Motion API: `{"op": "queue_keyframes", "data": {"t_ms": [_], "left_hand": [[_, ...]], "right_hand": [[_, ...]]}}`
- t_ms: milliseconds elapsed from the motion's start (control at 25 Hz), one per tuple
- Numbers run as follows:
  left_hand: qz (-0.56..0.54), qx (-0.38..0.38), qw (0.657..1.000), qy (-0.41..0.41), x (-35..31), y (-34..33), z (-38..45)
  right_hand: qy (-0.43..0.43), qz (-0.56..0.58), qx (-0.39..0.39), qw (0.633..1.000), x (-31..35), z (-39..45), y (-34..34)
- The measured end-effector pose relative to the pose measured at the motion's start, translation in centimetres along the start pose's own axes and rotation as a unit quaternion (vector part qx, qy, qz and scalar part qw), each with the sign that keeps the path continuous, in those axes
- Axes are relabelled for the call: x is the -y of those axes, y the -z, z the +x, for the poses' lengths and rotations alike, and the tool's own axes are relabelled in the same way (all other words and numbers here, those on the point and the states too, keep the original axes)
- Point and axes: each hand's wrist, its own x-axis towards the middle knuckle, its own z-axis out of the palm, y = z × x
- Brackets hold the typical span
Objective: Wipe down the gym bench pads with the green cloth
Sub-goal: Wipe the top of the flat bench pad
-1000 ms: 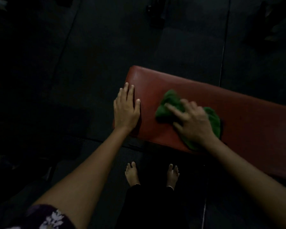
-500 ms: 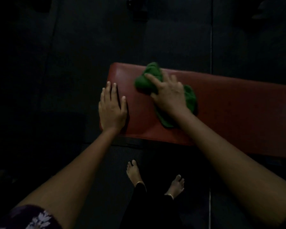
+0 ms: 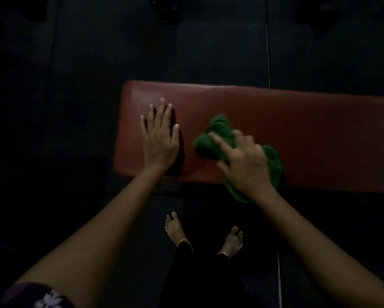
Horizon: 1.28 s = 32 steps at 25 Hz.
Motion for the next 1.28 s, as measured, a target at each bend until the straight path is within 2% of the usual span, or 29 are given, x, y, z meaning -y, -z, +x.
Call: {"op": "queue_keyframes", "data": {"t_ms": [40, 120, 160, 200, 240, 320, 360, 400, 440, 480, 520, 600, 640, 680, 720, 800, 840, 880, 920, 960, 1040, 1080, 1120, 1160, 1240, 1280], "left_hand": [[0.006, 0.011, 1.0, -0.006, -0.4, -0.3, -0.1], [0.02, 0.012, 1.0, 0.002, -0.7, -0.6, -0.3], [0.025, 0.009, 1.0, 0.004, -0.8, -0.6, -0.3], [0.029, 0.009, 1.0, 0.004, -0.8, -0.6, -0.3], [0.033, 0.01, 0.999, 0.003, -0.6, -0.6, -0.2], [0.038, 0.008, 0.999, 0.001, -0.4, -0.7, -0.1], [0.039, 0.003, 0.999, 0.001, -0.4, -0.7, -0.1], [0.039, 0.001, 0.999, 0.0, -0.4, -0.7, -0.1], [0.038, -0.001, 0.999, 0.003, -0.5, -0.8, -0.2], [0.03, -0.006, 0.999, 0.013, -0.7, -0.8, -0.2], [0.015, -0.017, 0.999, 0.03, -1.2, -0.8, -0.2], [-0.013, -0.039, 0.997, 0.07, -2.8, -1.1, -0.1], [-0.023, -0.043, 0.996, 0.072, -4.0, -1.5, -0.3], [-0.031, -0.041, 0.997, 0.057, -5.3, -1.9, -0.6], [-0.038, -0.035, 0.998, 0.032, -6.6, -2.4, -1.0], [-0.041, -0.016, 0.999, -0.005, -8.5, -3.5, -1.7], [-0.031, -0.011, 0.999, -0.009, -8.9, -3.9, -1.8], [-0.02, -0.012, 1.0, -0.008, -9.0, -4.2, -1.9], [-0.011, -0.016, 1.0, -0.006, -9.0, -4.4, -1.8], [-0.006, -0.021, 1.0, -0.006, -8.9, -4.5, -1.9], [0.0, -0.025, 1.0, -0.006, -8.8, -4.5, -1.9], [0.004, -0.025, 1.0, -0.006, -8.9, -4.6, -1.9], [0.009, -0.027, 1.0, -0.009, -9.1, -4.6, -1.9], [0.014, -0.029, 0.999, -0.011, -9.1, -4.7, -1.9], [0.021, -0.033, 0.999, -0.014, -8.9, -4.8, -1.8], [0.023, -0.034, 0.999, -0.015, -8.9, -4.8, -1.8]], "right_hand": [[-0.098, 0.01, -0.005, 0.995, -1.8, -0.6, 0.7], [-0.308, 0.031, -0.022, 0.951, -3.0, -1.3, 1.0], [-0.354, 0.033, -0.027, 0.934, -2.1, -1.1, 0.8], [-0.354, 0.044, -0.03, 0.934, -0.2, -0.8, 0.6], [-0.302, 0.057, -0.039, 0.951, 1.9, -0.8, 0.3], [-0.115, 0.051, -0.05, 0.991, 5.0, -1.7, -0.7], [-0.03, 0.03, -0.036, 0.998, 4.9, -2.4, -0.9], [0.016, 0.014, -0.031, 0.999, 3.2, -2.9, -0.9], [0.02, 0.006, -0.03, 0.999, 0.7, -3.4, -0.6], [-0.02, 0.005, -0.034, 0.999, -2.1, -3.8, -0.1], [-0.099, 0.013, -0.044, 0.994, -4.7, -4.0, 0.6], [-0.323, 0.049, -0.052, 0.944, -7.9, -3.6, 1.8], [-0.399, 0.052, -0.045, 0.914, -7.8, -2.9, 2.0], [-0.399, 0.044, -0.039, 0.915, -6.8, -2.1, 2.0], [-0.328, 0.041, -0.036, 0.943, -5.5, -1.4, 1.8], [-0.09, 0.029, -0.02, 0.995, -4.4, -1.4, 1.3], [-0.012, 0.01, -0.025, 1.0, -5.7, -1.3, 1.1], [-0.007, 0.005, -0.018, 1.0, -7.8, -0.8, 1.5], [-0.07, 0.012, -0.01, 0.997, -10.1, -0.1, 2.1], [-0.174, 0.026, -0.004, 0.984, -12.1, 0.6, 2.6], [-0.386, 0.063, -0.026, 0.92, -13.9, 2.0, 3.5], [-0.423, 0.063, -0.036, 0.903, -13.2, 2.8, 3.6], [-0.403, 0.058, -0.039, 0.912, -11.7, 3.6, 3.6], [-0.342, 0.055, -0.028, 0.938, -9.8, 4.3, 3.4], [-0.135, 0.038, 0.019, 0.99, -6.4, 4.9, 3.0], [-0.034, 0.031, 0.043, 0.998, -5.9, 5.1, 2.9]]}}
